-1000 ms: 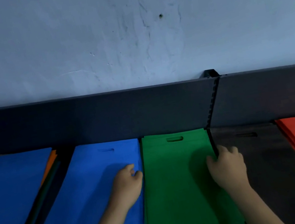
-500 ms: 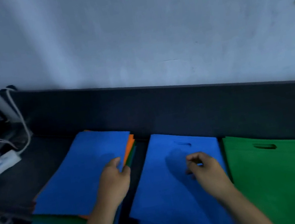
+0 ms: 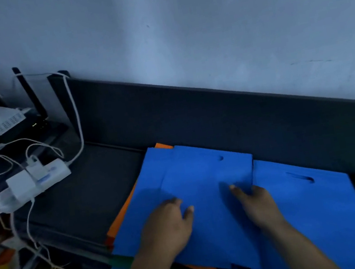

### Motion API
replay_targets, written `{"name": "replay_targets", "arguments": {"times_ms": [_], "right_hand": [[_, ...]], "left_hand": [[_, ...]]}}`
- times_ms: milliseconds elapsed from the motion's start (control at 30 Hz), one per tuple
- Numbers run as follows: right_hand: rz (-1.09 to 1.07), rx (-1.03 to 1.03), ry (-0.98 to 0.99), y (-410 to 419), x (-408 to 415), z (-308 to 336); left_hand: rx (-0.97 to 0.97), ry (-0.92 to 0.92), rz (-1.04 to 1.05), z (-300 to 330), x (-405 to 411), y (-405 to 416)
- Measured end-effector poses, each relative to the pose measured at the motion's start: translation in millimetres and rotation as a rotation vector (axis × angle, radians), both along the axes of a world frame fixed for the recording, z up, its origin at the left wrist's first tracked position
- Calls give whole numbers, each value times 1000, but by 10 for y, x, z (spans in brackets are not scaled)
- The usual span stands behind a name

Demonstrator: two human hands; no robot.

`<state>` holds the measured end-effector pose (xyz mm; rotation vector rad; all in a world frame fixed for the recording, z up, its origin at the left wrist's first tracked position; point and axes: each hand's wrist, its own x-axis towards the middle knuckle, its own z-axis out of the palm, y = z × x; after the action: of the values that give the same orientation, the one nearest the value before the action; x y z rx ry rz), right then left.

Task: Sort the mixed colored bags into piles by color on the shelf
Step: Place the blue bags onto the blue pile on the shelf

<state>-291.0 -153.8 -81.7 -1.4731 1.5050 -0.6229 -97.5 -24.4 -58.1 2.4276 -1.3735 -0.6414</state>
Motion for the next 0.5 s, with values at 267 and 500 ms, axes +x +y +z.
{"name": "replay_targets", "arguments": {"times_ms": [267, 500], "right_hand": [[-93, 4, -81, 23, 28, 41], [-166, 59, -195, 57, -83, 168]], "left_hand": [[-74, 123, 11, -14, 262, -16], [-121, 114, 144, -127, 222, -70]]}}
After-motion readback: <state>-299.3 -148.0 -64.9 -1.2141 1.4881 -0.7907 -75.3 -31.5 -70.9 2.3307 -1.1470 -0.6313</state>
